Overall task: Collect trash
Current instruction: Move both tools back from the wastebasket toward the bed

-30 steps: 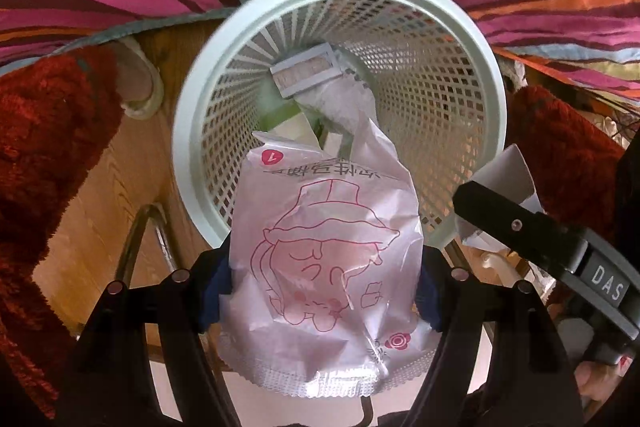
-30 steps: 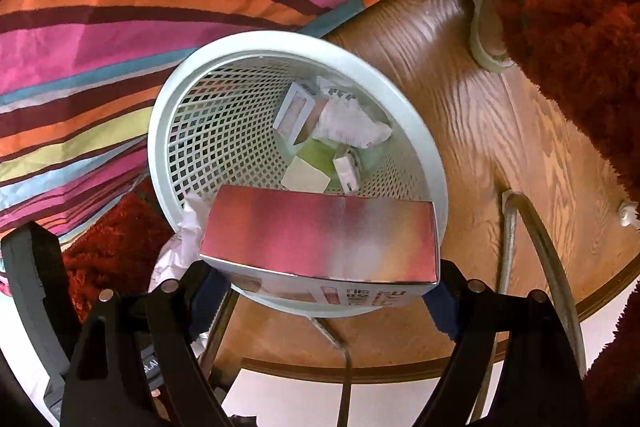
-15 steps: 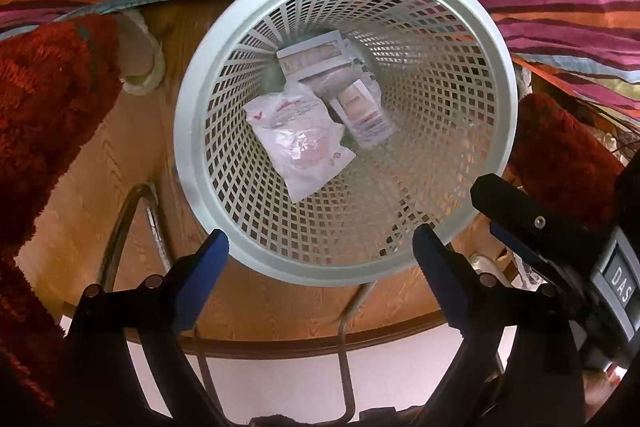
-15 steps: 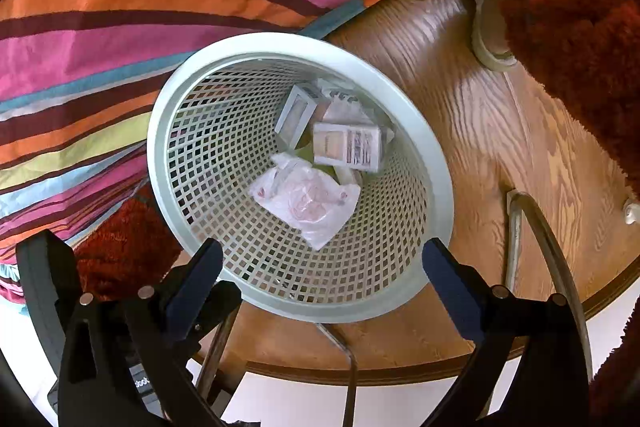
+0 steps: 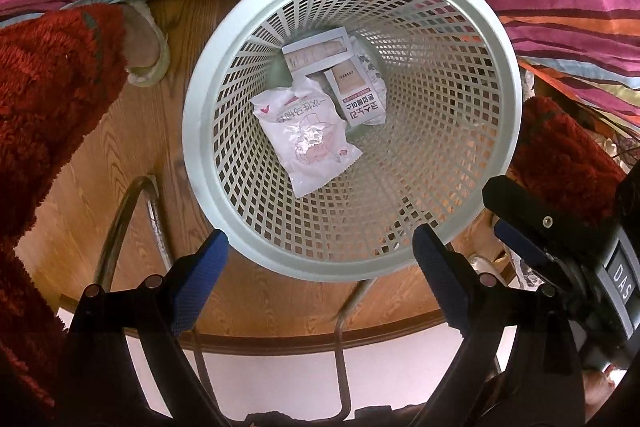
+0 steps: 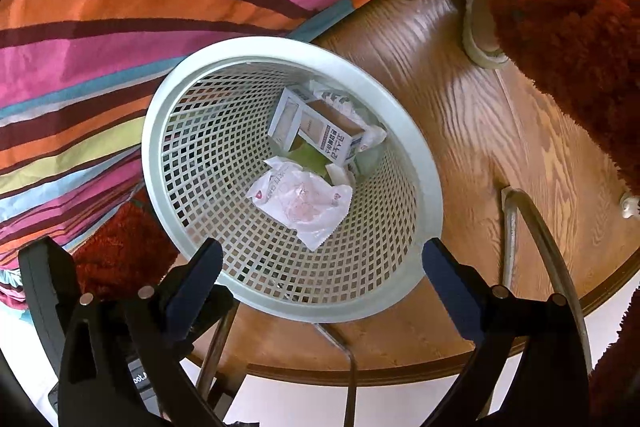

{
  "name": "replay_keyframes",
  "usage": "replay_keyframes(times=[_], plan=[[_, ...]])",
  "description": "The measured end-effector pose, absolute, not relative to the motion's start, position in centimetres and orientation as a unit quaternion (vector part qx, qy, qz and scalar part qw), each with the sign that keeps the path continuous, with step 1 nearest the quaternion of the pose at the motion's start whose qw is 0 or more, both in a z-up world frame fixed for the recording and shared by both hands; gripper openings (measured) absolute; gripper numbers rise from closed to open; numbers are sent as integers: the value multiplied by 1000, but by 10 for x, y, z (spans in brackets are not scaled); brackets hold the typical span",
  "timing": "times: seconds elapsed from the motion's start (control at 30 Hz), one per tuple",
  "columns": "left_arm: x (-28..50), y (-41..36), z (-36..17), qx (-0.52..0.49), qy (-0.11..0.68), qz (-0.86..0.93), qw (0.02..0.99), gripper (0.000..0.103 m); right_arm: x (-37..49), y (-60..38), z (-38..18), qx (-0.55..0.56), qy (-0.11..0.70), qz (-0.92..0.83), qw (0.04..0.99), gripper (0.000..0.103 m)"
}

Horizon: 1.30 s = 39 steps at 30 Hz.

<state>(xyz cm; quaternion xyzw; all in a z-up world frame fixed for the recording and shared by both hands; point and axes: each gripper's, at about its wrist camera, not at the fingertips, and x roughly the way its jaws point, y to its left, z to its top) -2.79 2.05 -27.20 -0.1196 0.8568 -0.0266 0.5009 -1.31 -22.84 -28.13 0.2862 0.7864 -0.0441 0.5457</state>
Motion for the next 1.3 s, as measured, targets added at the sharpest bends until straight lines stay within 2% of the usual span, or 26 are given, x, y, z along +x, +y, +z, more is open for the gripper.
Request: replay_keyframes(times=[0.4, 0.67, 1.03, 1.17, 1.3], plan=[[-29, 14, -263, -130, 852, -41, 506, 91, -12, -226, -271, 284, 780, -34, 557, 96], [-33, 11, -227, -188, 834, -94, 511, 91, -9, -223, -228, 293, 739, 7, 607, 96], [-20, 5, -123, -178, 752, -177, 609, 91, 1, -231, -148, 322, 655, 84, 679, 96], [-10, 2, -72, -142, 693, -199, 678, 91, 10, -237, -92, 301, 574, 102, 755, 96], [3, 6, -20, -79, 591, -178, 783, 91, 17, -238, -44, 233, 488, 93, 836, 96]])
